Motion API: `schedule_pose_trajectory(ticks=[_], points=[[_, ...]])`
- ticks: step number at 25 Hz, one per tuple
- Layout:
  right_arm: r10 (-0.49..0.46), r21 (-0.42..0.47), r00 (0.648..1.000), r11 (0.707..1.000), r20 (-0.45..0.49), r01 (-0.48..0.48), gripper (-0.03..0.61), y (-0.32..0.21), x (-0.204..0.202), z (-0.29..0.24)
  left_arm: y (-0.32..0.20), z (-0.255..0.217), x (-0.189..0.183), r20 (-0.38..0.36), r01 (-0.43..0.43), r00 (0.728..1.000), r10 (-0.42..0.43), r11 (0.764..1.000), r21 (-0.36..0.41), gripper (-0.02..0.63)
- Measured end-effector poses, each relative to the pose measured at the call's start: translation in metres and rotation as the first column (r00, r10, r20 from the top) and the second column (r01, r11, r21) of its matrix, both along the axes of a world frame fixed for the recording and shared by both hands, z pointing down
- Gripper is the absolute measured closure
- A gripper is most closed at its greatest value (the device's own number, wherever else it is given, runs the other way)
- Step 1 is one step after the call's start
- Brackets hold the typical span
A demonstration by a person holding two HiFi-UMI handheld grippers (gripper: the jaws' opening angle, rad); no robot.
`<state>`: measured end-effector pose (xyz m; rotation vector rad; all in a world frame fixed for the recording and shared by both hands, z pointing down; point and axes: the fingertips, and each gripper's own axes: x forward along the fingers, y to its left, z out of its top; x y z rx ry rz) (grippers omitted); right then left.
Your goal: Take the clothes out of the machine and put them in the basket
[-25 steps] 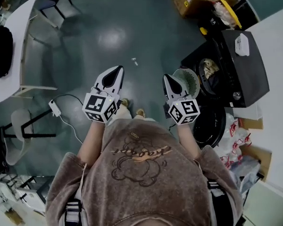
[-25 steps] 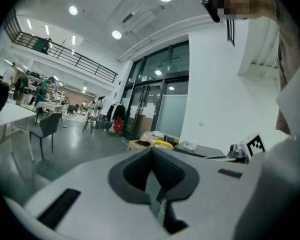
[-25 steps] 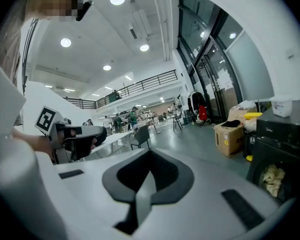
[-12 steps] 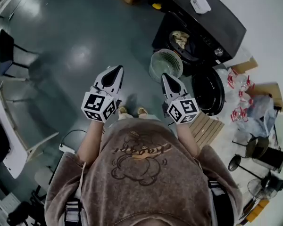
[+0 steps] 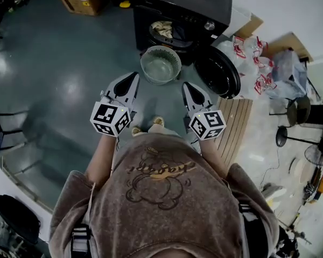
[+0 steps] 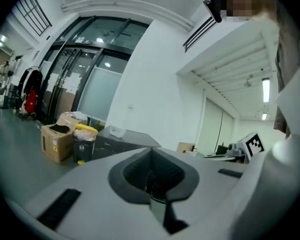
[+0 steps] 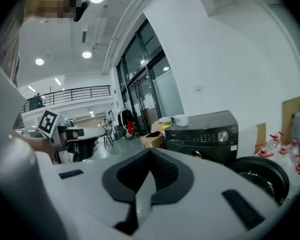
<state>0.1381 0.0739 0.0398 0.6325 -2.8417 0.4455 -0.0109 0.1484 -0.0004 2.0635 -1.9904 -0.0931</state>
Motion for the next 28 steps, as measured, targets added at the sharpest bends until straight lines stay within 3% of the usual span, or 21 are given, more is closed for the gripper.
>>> schedule_pose_trajectory(ticks=[6,13,19,28], points=[[0.073,-0.022,0.997,0.997,0.018,-0.073,0.581,-0.031,0.022,0.010,-0.052,0.010,0.019,0.008,-0.076,0.997,0.076,0.997,-0.015,0.606],[0.071,-0.025,0.996,0.997,0.047,-0.070,0.581,-0.073,0.022,0.017,-0.099,0.020,0.021,0.018,-0.075,0.997,0.075,0.997,-0.028,0.606],[0.054,-0.041,0.998,0.998,0.028,-0.053,0.581,-0.103,0.001,0.027,-0.132,0.029,-0.001,0.036,-0.072,0.997,0.073,0.997,-0.042,0.606],[0.131,-0.085,0.991,0.988,-0.006,-0.131,0.581,-0.165,-0.062,0.065,-0.211,0.072,-0.055,0.003,-0.187,0.982,0.188,0.979,-0.077,0.606]])
